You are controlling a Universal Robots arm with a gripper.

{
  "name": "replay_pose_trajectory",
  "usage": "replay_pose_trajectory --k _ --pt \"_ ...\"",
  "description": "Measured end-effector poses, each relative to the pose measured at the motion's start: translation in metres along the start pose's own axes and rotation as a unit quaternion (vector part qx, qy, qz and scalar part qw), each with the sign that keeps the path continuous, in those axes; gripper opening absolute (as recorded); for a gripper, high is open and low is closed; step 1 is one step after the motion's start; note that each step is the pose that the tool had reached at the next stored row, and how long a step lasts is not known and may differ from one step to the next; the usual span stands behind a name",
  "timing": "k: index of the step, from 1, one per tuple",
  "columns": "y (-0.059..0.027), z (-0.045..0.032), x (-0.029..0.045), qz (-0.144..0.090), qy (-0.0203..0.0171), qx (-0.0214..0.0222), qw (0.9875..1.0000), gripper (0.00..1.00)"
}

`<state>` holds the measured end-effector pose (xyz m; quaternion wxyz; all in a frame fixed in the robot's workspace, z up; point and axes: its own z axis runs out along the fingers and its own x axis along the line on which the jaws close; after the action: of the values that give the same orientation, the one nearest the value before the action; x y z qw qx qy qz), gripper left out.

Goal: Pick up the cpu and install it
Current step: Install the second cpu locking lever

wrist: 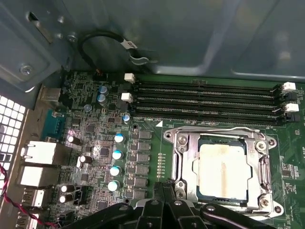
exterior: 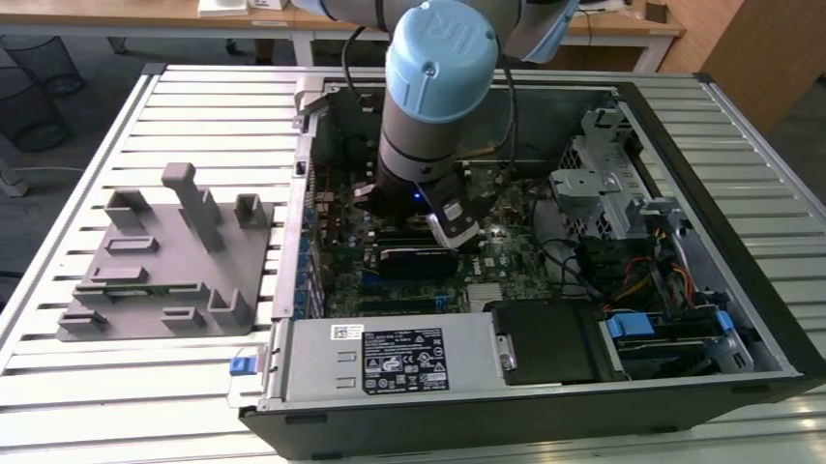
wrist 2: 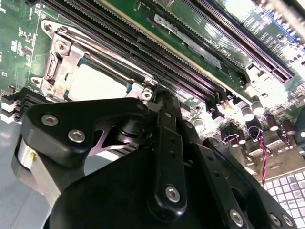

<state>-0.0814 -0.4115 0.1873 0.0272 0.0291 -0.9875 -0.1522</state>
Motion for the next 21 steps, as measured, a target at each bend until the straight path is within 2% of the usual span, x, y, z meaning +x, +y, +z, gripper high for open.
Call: replay_pose_trajectory --k 4,11,21 --pt "0.0000 -0.0006 0.0003 0.000 0.0001 0.0001 1.0000 0.11" --pt "0.0036 -0.0119 0.0009 0.000 0.0001 0.0001 1.0000 0.11" --pt "0.0071 -0.0228 0.0014 0.000 0.0000 -0.0014 1.0000 0.11"
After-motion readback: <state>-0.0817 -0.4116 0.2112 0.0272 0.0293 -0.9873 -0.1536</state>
